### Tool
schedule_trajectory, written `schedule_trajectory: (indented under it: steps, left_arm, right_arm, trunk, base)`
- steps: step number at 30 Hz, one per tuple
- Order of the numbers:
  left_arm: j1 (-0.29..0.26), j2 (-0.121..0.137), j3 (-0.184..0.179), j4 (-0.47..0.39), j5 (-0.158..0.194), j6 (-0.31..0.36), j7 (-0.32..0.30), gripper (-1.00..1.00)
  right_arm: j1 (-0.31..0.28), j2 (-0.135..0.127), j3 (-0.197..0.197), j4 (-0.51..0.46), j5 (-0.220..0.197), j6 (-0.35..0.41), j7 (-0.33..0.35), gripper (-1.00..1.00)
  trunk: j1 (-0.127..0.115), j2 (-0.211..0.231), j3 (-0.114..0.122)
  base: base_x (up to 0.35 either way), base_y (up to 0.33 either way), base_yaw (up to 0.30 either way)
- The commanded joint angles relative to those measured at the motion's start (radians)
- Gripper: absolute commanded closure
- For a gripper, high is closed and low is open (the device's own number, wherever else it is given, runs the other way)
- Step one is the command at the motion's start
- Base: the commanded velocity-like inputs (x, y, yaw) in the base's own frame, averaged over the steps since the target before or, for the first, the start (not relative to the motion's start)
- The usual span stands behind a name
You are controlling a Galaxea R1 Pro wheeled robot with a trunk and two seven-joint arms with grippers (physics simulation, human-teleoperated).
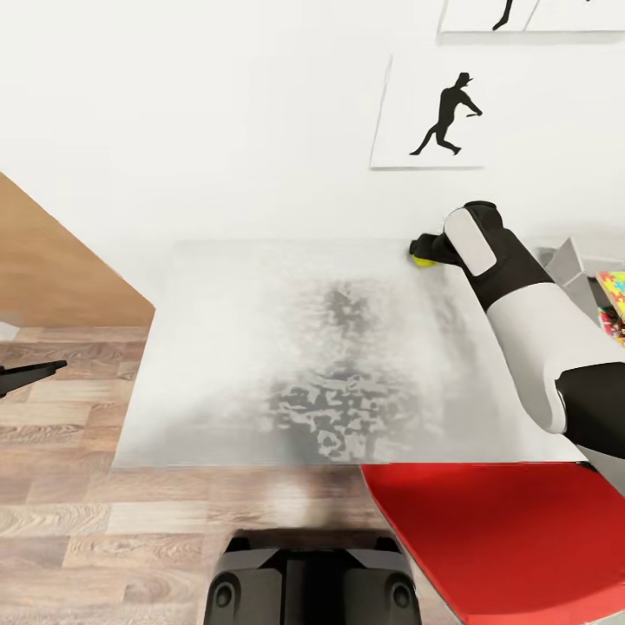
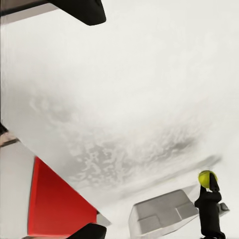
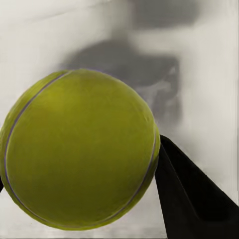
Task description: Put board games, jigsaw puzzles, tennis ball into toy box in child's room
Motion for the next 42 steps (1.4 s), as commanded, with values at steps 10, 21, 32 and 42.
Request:
schedule_trajectory:
  steps: [10,21,32,42]
  left_arm:
    - [0.000,0.001,0.001,0.000,-0.001,0.013,-0.004,-1.00]
    - [0.000,0.050,0.049,0.000,0.001,0.035,-0.004,-1.00]
    - [0.000,0.058,0.054,0.000,0.003,0.052,-0.004,-1.00]
    - [0.000,0.059,0.098,0.000,0.073,0.072,-0.004,-1.00]
  right_arm:
    - [0.005,-0.005,-0.037,-0.287,-0.024,0.201,0.001,1.00]
    - [0.010,-0.018,-0.099,-0.382,-0.207,0.220,0.002,1.00]
    - [0.201,-0.141,-0.097,-0.520,-0.833,0.220,-0.001,1.00]
    - [0.354,-0.150,-0.151,-0.661,-1.044,0.220,0.000,1.00]
  trunk:
    - [0.000,-0.002,0.015]
    - [0.000,-0.002,0.032]
    - [0.000,-0.002,0.050]
    - [0.000,-0.002,0.066]
  base:
    - [-0.089,0.000,0.000]
    - [-0.001,0.000,-0.008]
    - [0.000,0.000,-0.024]
    - [-0.132,0.000,-0.068]
